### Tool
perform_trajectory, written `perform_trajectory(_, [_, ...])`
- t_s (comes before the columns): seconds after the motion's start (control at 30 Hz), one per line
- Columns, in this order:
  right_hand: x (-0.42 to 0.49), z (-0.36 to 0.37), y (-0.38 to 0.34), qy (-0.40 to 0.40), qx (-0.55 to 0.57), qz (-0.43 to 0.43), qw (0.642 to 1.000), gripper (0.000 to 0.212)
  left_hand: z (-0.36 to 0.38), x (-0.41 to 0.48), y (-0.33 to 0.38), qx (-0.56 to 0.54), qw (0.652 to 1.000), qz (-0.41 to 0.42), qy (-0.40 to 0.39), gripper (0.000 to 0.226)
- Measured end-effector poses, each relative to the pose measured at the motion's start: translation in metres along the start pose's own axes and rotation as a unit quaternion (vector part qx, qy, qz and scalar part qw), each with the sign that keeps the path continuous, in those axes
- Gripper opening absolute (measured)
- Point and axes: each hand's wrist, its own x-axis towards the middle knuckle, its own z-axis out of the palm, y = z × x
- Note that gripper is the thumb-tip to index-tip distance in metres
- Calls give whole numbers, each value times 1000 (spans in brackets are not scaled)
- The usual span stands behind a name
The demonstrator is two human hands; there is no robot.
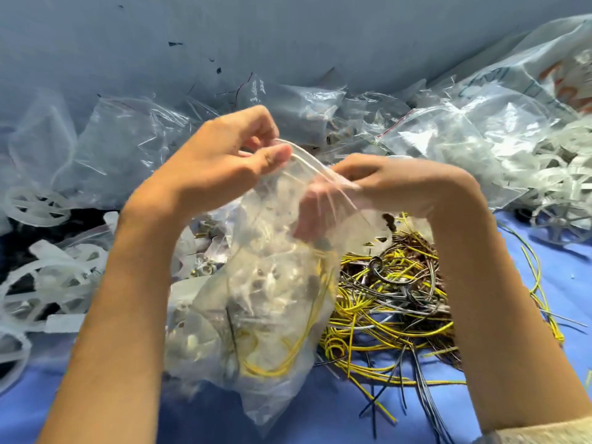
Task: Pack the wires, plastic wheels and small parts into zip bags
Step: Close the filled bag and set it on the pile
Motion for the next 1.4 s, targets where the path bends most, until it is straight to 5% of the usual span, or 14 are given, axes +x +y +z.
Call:
perform_trajectory(0.1, [-7, -6, 4, 12, 115, -3, 993, 54, -2, 1, -16, 88, 995, -37, 24, 24])
perform_trajectory(0.23, [-14, -13, 17, 20, -42, 44, 998, 41, -6, 0, -24, 82, 989, -96, -74, 37])
perform_trajectory(0.4, [-25, -16, 10, -59, 49, -30, 997, 13, -18, -10, -19, -93, 984, -41, -145, 38])
perform_trajectory(0.5, [-29, -12, -1, -139, 242, -190, 941, 9, -28, -17, -11, -305, 927, 64, -210, 27])
perform_trajectory(0.57, [-23, -5, 2, -124, 312, -218, 916, 10, -27, -19, -8, -336, 908, 81, -238, 26])
perform_trajectory(0.7, [-11, -9, 24, 101, 125, -67, 985, 10, -17, -11, -24, -175, 975, -48, -126, 34])
perform_trajectory(0.8, [-11, -16, 32, 153, 93, -29, 983, 20, -12, -4, -37, -2, 994, -106, -24, 37])
perform_trajectory(0.97, [-21, -23, 21, 147, 243, -209, 936, 16, -17, -5, -28, -140, 990, -5, 21, 29])
perform_trajectory(1.13, [-14, -24, 36, 229, 144, -81, 959, 24, -6, 4, -40, -133, 985, -67, 83, 11])
perform_trajectory(1.3, [-17, -24, 41, 149, 62, 51, 985, 43, -14, -10, -46, -97, 970, -172, -140, 96])
perform_trajectory(1.4, [-16, -15, 35, 83, 95, 60, 990, 69, -11, -13, -43, -78, 949, -143, -270, 88])
